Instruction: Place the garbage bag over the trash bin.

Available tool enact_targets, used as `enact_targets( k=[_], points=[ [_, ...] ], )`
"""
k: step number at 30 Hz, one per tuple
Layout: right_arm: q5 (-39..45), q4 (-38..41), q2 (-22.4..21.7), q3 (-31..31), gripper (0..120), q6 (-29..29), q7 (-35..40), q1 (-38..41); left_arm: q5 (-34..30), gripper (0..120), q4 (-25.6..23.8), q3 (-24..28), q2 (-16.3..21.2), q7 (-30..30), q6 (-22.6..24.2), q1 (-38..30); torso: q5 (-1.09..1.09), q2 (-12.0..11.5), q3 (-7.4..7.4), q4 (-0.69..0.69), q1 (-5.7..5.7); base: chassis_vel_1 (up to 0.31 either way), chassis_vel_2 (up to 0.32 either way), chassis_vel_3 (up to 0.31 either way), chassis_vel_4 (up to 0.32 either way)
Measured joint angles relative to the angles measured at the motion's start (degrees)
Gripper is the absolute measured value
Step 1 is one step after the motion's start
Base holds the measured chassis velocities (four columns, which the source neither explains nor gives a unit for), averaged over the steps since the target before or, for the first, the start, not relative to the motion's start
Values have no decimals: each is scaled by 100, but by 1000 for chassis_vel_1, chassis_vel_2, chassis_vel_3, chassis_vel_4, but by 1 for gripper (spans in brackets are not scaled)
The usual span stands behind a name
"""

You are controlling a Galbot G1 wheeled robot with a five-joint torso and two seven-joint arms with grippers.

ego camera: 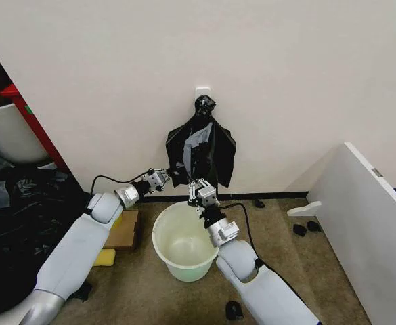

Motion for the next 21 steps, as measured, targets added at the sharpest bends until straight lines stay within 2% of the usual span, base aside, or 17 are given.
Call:
enact_targets(
  k=[1, 2, 3, 4, 5, 7, 8, 11, 13, 14, 15, 19, 20, 21],
  points=[
    [1, 9, -14, 0, 0, 2, 4, -11, -133, 0, -83, -21, 15, -132, 71, 81, 0, 0, 0, 0, 0, 0, 0, 0, 0],
    [16, 44, -59, 0, 0, 4, 26, -47, -532, 0, -338, -88, 57, -510, 260, 315, 0, 0, 0, 1, 0, 0, 0, 0, 0],
    [16, 44, -59, 0, 0, 4, 26, -47, -532, 0, -338, -88, 57, -510, 260, 315, 0, 0, 0, 1, 0, 0, 0, 0, 0],
    [40, 72, -91, -7, 0, 0, 60, -72, -815, 0, -532, -155, 81, -733, 362, 484, 0, 0, 0, 1, 0, 0, 0, 0, 0],
    [119, 167, -174, -59, 0, -91, 216, -132, -1297, 0, -890, -291, 96, -1090, 506, 777, 2, 0, 0, 3, 0, 0, 0, 0, 0],
    [266, 495, -358, -186, 0, -453, 729, -304, -1881, 0, -1411, -493, -1, -1560, 686, 1169, 1, 0, -1, 4, -1, 0, 0, 0, 0],
    [266, 495, -358, -186, 0, -453, 729, -304, -1881, 0, -1411, -493, -1, -1560, 686, 1169, 1, 0, -1, 4, -1, 0, 0, 0, 0],
    [622, 1096, -640, -399, 0, -1171, 1493, -657, -2278, 0, -2105, -697, -248, -2181, 962, 1703, 0, 0, -1, -3, -1, 0, 0, 0, 0],
    [650, 1145, -658, -414, 0, -1225, 1536, -684, -2299, 0, -2155, -711, -264, -2222, 981, 1748, 0, 0, -1, -4, -1, 0, 0, 0, 0],
    [871, 1427, -763, -527, 0, -1577, 1813, -863, -2435, 0, -2528, -809, -365, -2464, 1092, 2100, 2, 0, -2, -4, -2, 0, 0, 0, 0],
    [1284, 1770, -896, -651, 0, -1950, 2029, -1092, -2508, 0, -2960, -922, -467, -2667, 1183, 2564, 1, 0, -2, 3, -1, 0, 0, 0, 0],
    [2061, 2310, -1100, -726, 14, -2222, 2125, -1429, -2373, 0, -3506, -1080, -549, -2793, 1205, 3153, 2, 1, -2, 2, -2, 0, 0, 0, 0],
    [2114, 2352, -1114, -725, 15, -2226, 2124, -1453, -2367, 0, -3532, -1085, -551, -2797, 1205, 3180, 2, 1, -2, 0, -1, 0, 0, 0, 0],
    [2284, 2546, -1172, -692, 15, -2183, 2055, -1574, -2346, 0, -3757, -1121, -557, -2816, 1196, 3382, 2, 1, -1, 0, -2, 0, 0, 0, 0]
  ],
)
